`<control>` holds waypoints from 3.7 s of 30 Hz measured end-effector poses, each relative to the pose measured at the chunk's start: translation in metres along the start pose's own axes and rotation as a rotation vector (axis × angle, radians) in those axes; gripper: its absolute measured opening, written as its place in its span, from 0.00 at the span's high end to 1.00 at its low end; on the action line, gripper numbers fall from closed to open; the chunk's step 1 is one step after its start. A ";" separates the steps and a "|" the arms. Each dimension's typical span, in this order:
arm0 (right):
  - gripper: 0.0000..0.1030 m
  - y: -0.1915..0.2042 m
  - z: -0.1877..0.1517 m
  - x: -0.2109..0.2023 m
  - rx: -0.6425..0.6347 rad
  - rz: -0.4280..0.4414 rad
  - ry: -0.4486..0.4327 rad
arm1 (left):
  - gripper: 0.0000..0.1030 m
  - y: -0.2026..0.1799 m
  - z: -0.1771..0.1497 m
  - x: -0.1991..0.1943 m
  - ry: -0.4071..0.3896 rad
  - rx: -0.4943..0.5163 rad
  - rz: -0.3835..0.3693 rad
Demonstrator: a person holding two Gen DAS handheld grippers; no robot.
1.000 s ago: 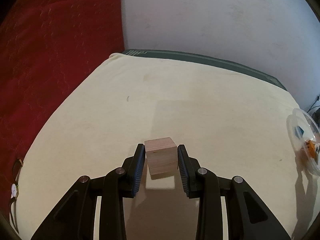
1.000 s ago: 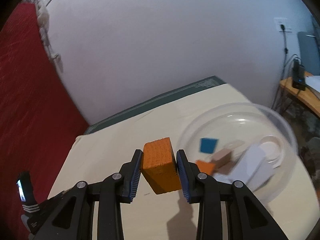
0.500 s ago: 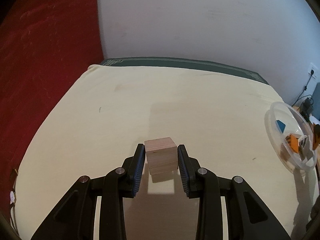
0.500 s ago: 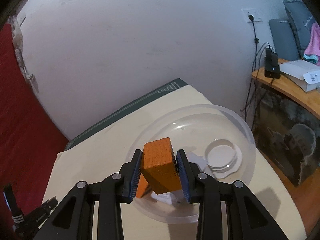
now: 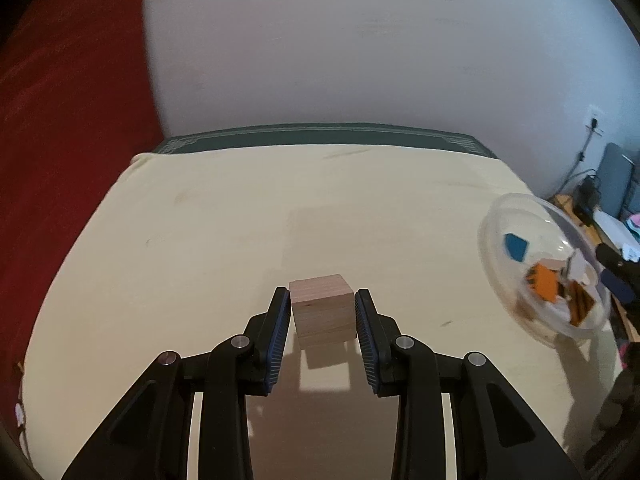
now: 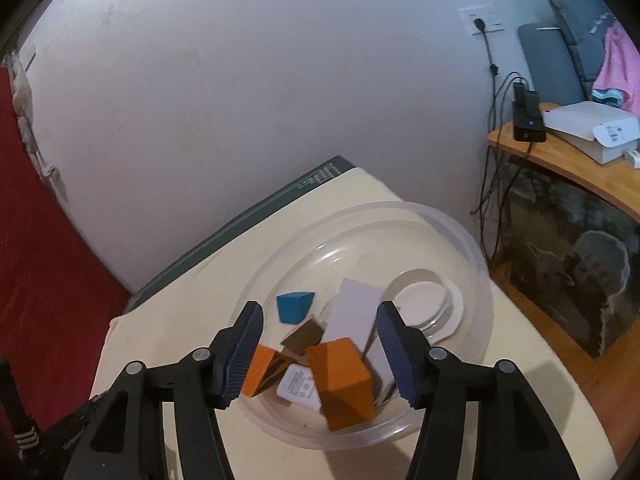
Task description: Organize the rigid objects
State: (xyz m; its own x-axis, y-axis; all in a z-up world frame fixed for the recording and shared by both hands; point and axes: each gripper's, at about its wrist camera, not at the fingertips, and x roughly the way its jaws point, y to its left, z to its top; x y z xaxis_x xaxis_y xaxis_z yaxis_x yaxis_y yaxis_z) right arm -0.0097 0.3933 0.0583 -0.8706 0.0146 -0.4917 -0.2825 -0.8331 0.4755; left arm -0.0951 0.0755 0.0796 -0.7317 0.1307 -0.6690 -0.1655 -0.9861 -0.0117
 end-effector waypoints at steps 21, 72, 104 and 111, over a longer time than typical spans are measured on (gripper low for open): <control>0.11 -0.010 -0.001 -0.016 0.040 -0.185 -0.127 | 0.67 -0.117 0.021 -0.003 0.023 0.119 -0.427; 0.00 -0.032 0.000 -0.016 0.121 -0.241 -0.119 | 0.19 -0.138 -0.005 -0.001 -0.085 0.223 -0.215; 0.00 0.015 -0.029 -0.037 -0.294 -0.402 -0.005 | 0.02 -0.118 -0.002 -0.033 -0.153 0.202 -0.188; 0.00 0.019 -0.030 -0.043 -0.324 -0.416 -0.024 | 0.02 -0.123 -0.006 -0.036 -0.157 0.231 -0.166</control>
State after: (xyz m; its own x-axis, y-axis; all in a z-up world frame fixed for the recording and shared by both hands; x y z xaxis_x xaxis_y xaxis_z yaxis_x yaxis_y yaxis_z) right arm 0.0347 0.3598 0.0666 -0.7212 0.3899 -0.5726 -0.4705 -0.8823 -0.0081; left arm -0.0448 0.1915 0.1008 -0.7723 0.3195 -0.5490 -0.4235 -0.9032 0.0702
